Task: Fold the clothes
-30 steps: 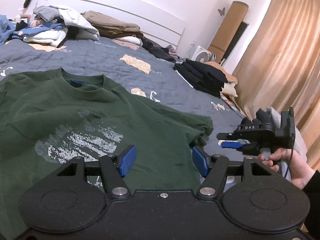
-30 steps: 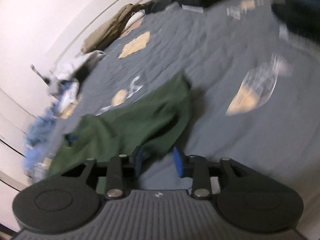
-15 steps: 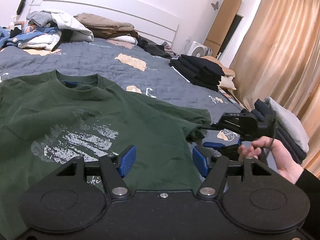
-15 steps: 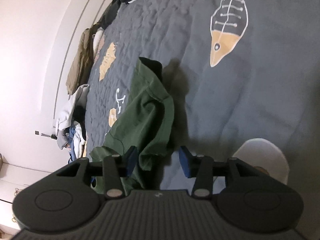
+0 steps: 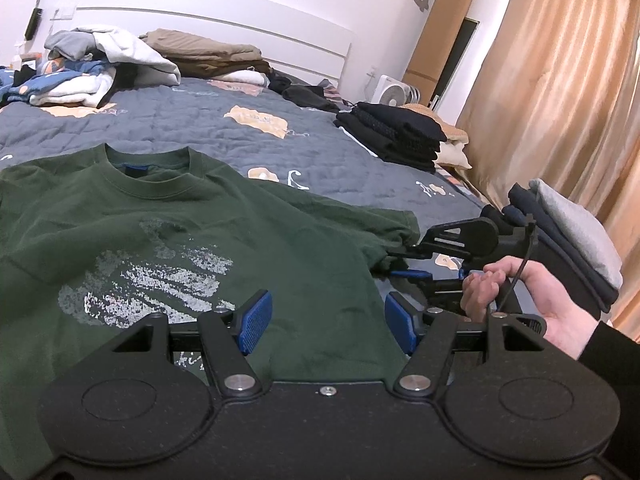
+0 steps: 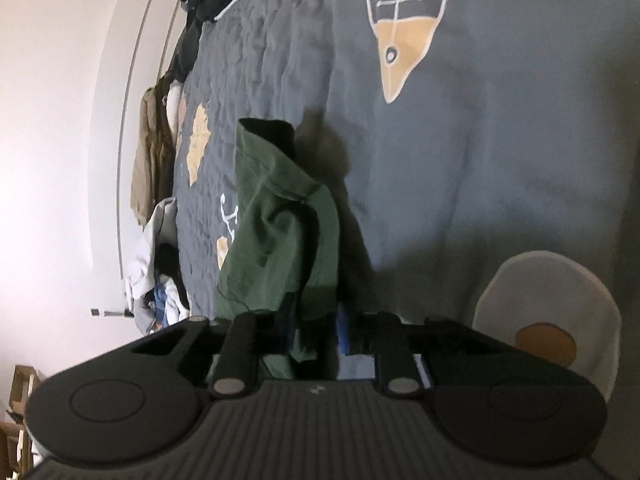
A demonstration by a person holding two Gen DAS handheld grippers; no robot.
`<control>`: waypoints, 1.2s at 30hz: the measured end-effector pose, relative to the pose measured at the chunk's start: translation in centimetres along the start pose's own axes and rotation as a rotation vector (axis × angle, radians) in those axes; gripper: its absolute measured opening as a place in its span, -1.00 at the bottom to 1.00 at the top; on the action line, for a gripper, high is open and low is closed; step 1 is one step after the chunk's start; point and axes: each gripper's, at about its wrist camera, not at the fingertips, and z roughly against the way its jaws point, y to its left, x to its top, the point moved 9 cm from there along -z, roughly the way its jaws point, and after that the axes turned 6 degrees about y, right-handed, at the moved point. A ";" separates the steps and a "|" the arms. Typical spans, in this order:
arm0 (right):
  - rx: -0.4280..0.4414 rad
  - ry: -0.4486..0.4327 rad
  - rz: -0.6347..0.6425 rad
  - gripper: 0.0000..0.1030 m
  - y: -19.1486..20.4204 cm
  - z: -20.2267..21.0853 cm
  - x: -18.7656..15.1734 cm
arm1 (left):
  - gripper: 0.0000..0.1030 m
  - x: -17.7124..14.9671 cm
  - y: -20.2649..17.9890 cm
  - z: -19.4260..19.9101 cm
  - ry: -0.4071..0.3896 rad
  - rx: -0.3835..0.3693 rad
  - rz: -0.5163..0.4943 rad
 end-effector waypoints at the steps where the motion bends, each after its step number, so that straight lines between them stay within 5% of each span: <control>1: -0.002 -0.007 0.006 -0.65 0.2 0.2 0.0 | 0.20 0.0 0.0 0.0 -0.002 0.002 -0.001; 5: -0.021 -0.054 0.040 -0.71 1.3 2.0 0.3 | 0.20 0.2 0.3 0.3 -0.010 0.002 0.010; 6: -0.032 -0.078 0.063 -0.93 1.8 2.8 0.5 | 0.20 0.3 0.4 0.3 -0.011 0.002 0.012; 12: -0.119 -0.122 0.237 -0.93 3.7 5.4 0.7 | 0.20 0.4 0.5 0.3 -0.012 0.002 0.013; 15: -0.140 -0.144 0.213 -0.93 2.6 6.3 1.1 | 0.20 0.5 0.7 0.4 -0.014 -0.001 0.012; 22: -0.135 -0.400 0.372 -1.00 6.0 13.0 2.6 | 0.20 0.6 0.8 0.5 -0.018 -0.004 0.016; 26: -0.160 -0.276 0.291 -0.93 3.2 11.3 3.1 | 0.20 0.5 0.5 0.3 -0.011 -0.004 0.003; 29: -0.089 -0.123 0.178 -0.90 1.3 8.6 1.9 | 0.20 0.3 0.2 0.1 -0.005 -0.005 -0.007; 31: -0.045 -0.031 0.095 -0.75 0.5 6.6 1.0 | 0.21 0.2 0.1 0.0 -0.002 -0.003 -0.007; 36: -0.059 0.045 0.015 -0.40 -0.9 3.3 -0.3 | 0.21 0.1 0.1 -0.2 0.003 0.002 -0.013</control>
